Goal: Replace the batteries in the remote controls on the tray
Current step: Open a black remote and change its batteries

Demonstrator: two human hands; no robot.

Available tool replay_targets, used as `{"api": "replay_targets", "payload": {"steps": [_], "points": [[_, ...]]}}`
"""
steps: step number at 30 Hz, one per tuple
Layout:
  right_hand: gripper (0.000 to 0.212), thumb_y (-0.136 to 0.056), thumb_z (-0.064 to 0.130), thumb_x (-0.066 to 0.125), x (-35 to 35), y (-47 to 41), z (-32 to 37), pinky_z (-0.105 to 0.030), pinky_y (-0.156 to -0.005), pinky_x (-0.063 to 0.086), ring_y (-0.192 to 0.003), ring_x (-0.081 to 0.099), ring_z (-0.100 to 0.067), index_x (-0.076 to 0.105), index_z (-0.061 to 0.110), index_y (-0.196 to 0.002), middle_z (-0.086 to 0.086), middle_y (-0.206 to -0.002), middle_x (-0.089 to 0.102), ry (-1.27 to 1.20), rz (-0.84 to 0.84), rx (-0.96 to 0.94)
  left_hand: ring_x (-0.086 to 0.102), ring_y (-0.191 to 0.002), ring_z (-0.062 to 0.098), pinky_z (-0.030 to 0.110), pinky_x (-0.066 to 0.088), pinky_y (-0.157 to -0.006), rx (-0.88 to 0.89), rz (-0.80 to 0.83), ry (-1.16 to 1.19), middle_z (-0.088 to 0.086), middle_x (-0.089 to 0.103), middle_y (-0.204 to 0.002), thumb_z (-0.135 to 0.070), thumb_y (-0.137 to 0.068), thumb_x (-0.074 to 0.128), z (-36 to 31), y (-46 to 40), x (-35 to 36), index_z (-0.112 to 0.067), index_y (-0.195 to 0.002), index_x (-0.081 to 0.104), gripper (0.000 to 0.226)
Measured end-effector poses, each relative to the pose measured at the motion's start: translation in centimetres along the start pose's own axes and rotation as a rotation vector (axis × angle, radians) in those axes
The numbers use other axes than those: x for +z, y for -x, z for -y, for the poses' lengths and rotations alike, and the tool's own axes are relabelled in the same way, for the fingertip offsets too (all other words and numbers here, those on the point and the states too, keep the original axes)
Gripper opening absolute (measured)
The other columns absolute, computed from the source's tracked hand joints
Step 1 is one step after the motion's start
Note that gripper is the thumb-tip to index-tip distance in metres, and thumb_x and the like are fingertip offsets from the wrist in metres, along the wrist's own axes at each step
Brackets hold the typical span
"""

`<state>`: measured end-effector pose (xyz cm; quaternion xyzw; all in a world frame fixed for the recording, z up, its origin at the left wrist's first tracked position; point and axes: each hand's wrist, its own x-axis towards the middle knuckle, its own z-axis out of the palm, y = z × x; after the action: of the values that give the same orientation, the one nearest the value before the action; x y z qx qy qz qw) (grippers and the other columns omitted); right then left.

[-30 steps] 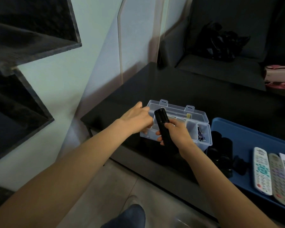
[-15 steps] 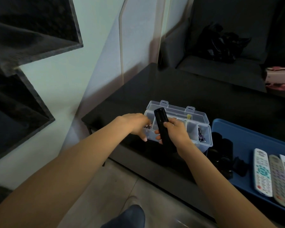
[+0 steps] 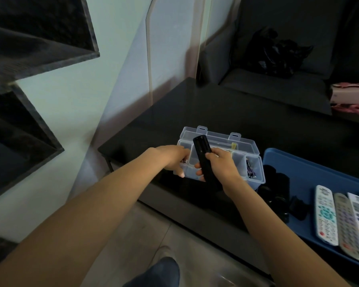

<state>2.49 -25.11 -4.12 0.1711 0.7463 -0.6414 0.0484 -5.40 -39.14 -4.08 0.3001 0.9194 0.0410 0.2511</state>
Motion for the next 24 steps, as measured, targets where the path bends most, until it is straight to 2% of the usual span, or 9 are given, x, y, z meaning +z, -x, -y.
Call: {"api": "replay_targets", "payload": {"steps": [2,4,7,11,15,17,20,24], "points": [[0.02,-0.1,0.013,0.038,0.0,-0.2,0.0,-0.031,-0.055,0.052,-0.065,0.065,-0.022,0.052,0.01,-0.114,-0.014,-0.081,0.067,-0.007,-0.011,0.005,0.052,-0.102,0.016,0.036,0.045,-0.088,0.02,-0.015,0.072,-0.007,0.053,-0.111,-0.03,-0.076,0.071,0.2,0.1,-0.3,-0.025,-0.123,0.043,0.055],[0.02,-0.1,0.013,0.037,0.1,-0.4,-0.2,-0.031,-0.054,0.051,-0.064,0.065,-0.022,0.052,0.009,-0.114,-0.014,-0.079,0.067,-0.022,-0.025,0.011,0.052,-0.097,0.014,0.031,0.043,-0.08,0.032,-0.043,0.12,-0.009,0.05,-0.103,-0.033,-0.076,0.072,0.3,0.3,-0.5,-0.025,-0.117,0.044,0.05],[0.023,-0.1,0.014,0.036,0.3,-0.7,-0.7,-0.032,-0.055,0.05,-0.065,0.066,-0.022,0.053,0.008,-0.115,-0.014,-0.076,0.066,-0.028,-0.051,-0.008,0.051,-0.092,0.013,0.028,0.041,-0.073,0.03,-0.066,0.134,-0.008,0.051,-0.102,-0.041,-0.074,0.072,0.3,0.5,-0.7,-0.027,-0.107,0.045,0.045],[0.026,-0.1,0.016,0.036,0.5,-0.8,-1.1,-0.034,-0.062,0.054,-0.068,0.067,-0.021,0.053,0.009,-0.119,-0.012,-0.078,0.067,0.015,-0.077,-0.025,0.055,-0.095,0.015,0.034,0.047,-0.079,-0.033,-0.057,0.059,-0.006,0.057,-0.106,-0.057,-0.069,0.07,-0.3,0.4,-1.2,-0.022,-0.112,0.051,0.059],[0.028,-0.101,0.017,0.036,0.7,-0.8,-0.9,-0.031,-0.059,0.053,-0.064,0.066,-0.017,0.052,0.008,-0.122,-0.01,-0.077,0.066,0.033,-0.093,-0.014,0.056,-0.098,0.018,0.038,0.046,-0.086,-0.067,-0.027,0.026,-0.002,0.061,-0.108,-0.056,-0.069,0.071,-0.9,0.5,-1.7,-0.019,-0.111,0.055,0.058],[0.028,-0.101,0.017,0.036,0.7,-0.6,-0.8,-0.03,-0.059,0.053,-0.065,0.066,-0.017,0.051,0.01,-0.123,-0.01,-0.079,0.066,0.038,-0.091,-0.011,0.053,-0.1,0.017,0.038,0.039,-0.088,-0.061,-0.006,0.068,-0.004,0.059,-0.109,-0.049,-0.074,0.07,-1.2,0.7,-1.8,-0.015,-0.111,0.055,0.052],[0.026,-0.101,0.017,0.035,0.7,-0.4,-0.8,-0.028,-0.058,0.052,-0.064,0.065,-0.015,0.05,0.011,-0.122,-0.01,-0.079,0.065,0.033,-0.093,-0.015,0.048,-0.096,0.01,0.027,0.034,-0.083,0.007,0.058,0.227,-0.011,0.052,-0.1,-0.031,-0.084,0.066,-1.4,0.8,-1.6,-0.022,-0.108,0.049,0.031],[0.025,-0.101,0.017,0.034,1.0,-0.4,-0.8,-0.032,-0.061,0.054,-0.065,0.065,-0.017,0.05,0.01,-0.119,-0.011,-0.081,0.064,0.064,-0.13,-0.037,0.045,-0.079,0.003,0.023,0.034,-0.069,0.027,0.036,0.258,-0.018,0.047,-0.083,-0.036,-0.086,0.062,-0.9,0.9,-1.2,-0.031,-0.087,0.048,0.015]]}}
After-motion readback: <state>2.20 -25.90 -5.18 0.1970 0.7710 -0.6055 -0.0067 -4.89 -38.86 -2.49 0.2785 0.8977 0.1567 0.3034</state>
